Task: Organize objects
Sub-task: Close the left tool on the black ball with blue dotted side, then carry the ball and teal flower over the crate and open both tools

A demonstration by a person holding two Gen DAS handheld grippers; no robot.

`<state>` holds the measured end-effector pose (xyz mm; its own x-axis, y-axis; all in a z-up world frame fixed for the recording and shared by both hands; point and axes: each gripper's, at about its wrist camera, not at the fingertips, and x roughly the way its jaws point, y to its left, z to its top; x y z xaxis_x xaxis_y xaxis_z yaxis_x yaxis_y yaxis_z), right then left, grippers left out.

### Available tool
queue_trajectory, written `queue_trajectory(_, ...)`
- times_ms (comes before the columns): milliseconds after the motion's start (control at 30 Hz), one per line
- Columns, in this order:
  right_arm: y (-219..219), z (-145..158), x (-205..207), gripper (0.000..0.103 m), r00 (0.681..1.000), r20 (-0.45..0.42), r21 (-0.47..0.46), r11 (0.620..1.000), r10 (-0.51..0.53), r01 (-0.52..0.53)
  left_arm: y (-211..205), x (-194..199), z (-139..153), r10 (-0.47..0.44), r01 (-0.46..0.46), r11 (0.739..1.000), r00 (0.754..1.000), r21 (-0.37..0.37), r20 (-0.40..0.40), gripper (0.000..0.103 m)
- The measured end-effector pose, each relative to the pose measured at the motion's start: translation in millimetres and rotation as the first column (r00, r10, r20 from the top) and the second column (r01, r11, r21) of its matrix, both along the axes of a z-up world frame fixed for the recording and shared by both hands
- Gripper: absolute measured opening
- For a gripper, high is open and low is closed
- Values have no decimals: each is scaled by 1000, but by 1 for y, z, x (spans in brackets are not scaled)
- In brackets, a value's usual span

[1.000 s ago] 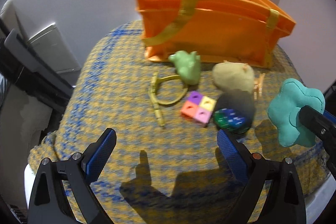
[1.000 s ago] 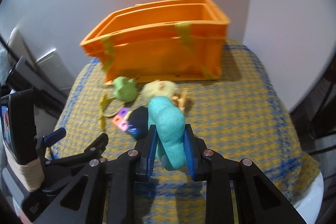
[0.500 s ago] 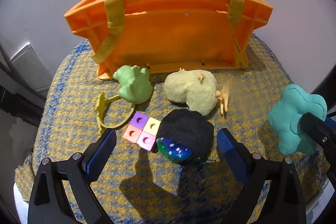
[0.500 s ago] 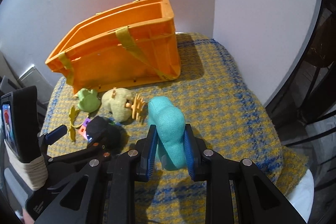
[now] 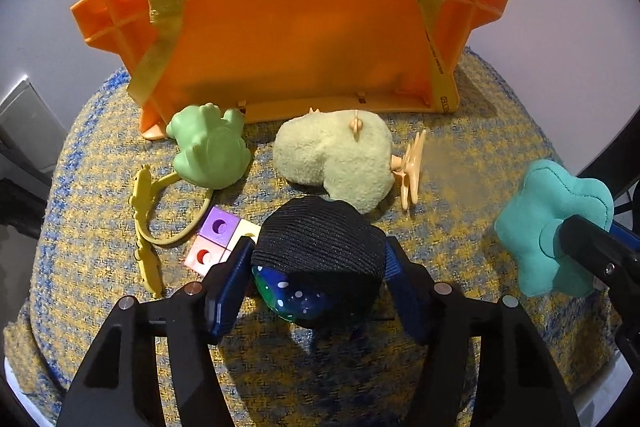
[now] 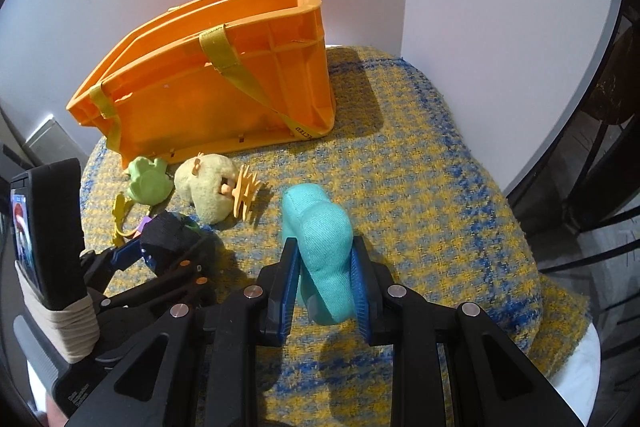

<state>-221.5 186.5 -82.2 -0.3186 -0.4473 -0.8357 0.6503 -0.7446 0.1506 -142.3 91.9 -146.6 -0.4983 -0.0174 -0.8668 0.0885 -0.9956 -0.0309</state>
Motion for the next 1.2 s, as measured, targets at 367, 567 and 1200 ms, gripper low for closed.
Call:
queue_trajectory(367,-4,21,8,25,999,-29,-20,1000,19,-20,-18,19,29,49,-50,999,998,-17,-46,62)
queue_trajectory(567,-15,47,21,25,996,-67,-47,997,52,-55,-42,23,56,96,-97,995,993,-9,-73,62)
queue_trajectory(1200,-52,118,18,25,985,-145,-122,986,93,-111,-85,1,134,141,-145,989,976,-13,-165,62)
